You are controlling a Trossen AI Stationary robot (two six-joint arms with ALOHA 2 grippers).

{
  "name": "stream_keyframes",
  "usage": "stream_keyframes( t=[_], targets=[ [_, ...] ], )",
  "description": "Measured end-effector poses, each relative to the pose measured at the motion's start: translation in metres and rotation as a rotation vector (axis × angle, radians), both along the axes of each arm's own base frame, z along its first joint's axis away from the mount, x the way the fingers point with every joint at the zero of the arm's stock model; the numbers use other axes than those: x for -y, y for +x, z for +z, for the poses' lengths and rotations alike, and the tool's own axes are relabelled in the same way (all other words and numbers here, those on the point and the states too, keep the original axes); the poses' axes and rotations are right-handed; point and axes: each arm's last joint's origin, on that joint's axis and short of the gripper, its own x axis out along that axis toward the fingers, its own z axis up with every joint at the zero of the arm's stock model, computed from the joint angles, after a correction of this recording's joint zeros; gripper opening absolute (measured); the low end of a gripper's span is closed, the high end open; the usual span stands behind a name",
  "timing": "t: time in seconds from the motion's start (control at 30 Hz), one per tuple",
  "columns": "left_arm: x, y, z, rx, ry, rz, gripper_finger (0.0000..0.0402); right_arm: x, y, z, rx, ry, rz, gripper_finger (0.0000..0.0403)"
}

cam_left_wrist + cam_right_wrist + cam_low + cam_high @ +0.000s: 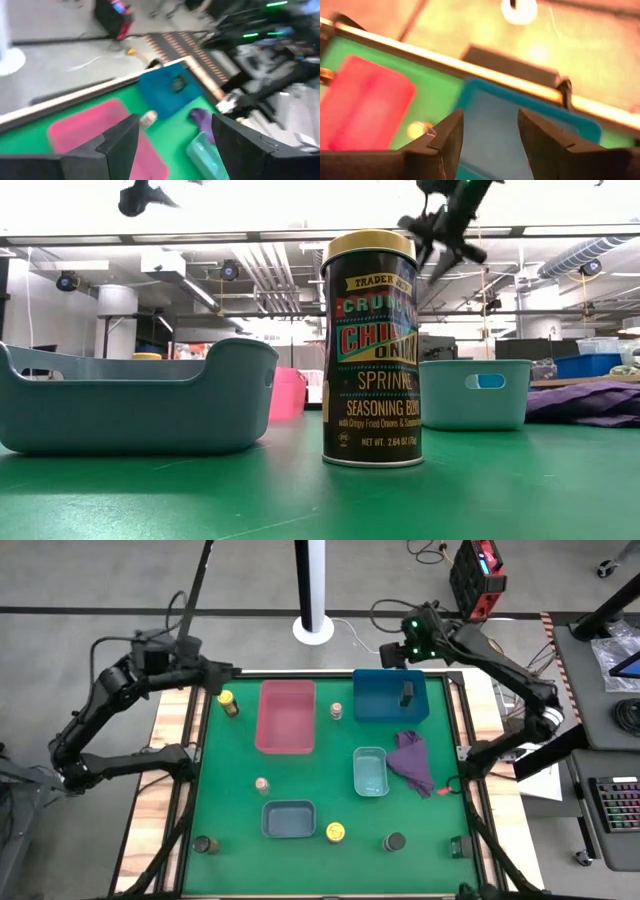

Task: Sort spices by type
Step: Put the top yellow seasoning bottle into the large pink bin

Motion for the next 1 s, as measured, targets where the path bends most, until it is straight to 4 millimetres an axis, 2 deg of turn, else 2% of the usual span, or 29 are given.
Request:
stream_keyframes(
  t=[0.13, 0.23, 0.37, 0.53, 0.63, 0.77, 1.0],
  targets=[
    [-0.006, 0.01, -0.014, -0.106, -0.101, 0.038, 0.0233, -0.027, 0.01, 0.017, 0.046, -0.121, 0.038, 0.0171],
    [-0.015, 0.019, -0.03, -0.218, -0.215, 0.092, 0.0233, -0.039, 0.016, 0.023, 0.064, -0.167, 0.059, 0.0166],
    [-0.031, 0.034, -0.056, -0.446, -0.292, 0.138, 0.0233, -0.042, 0.021, 0.021, 0.047, -0.173, 0.067, 0.016],
    [-0.065, 0.049, -0.086, -0.655, -0.352, 0.163, 0.0234, -0.036, 0.03, 0.009, 0.018, -0.142, 0.069, 0.0158],
    [-0.087, 0.048, -0.103, -0.741, -0.404, 0.175, 0.0234, -0.035, 0.036, 0.004, 0.013, -0.116, 0.093, 0.0163],
    [-0.11, 0.037, -0.118, -0.818, -0.464, 0.197, 0.0234, -0.034, 0.043, -0.002, 0.008, -0.085, 0.118, 0.0173],
    [-0.127, 0.023, -0.125, -0.866, -0.48, 0.245, 0.0234, -0.033, 0.047, -0.007, -0.001, -0.07, 0.12, 0.0188]
  ],
)
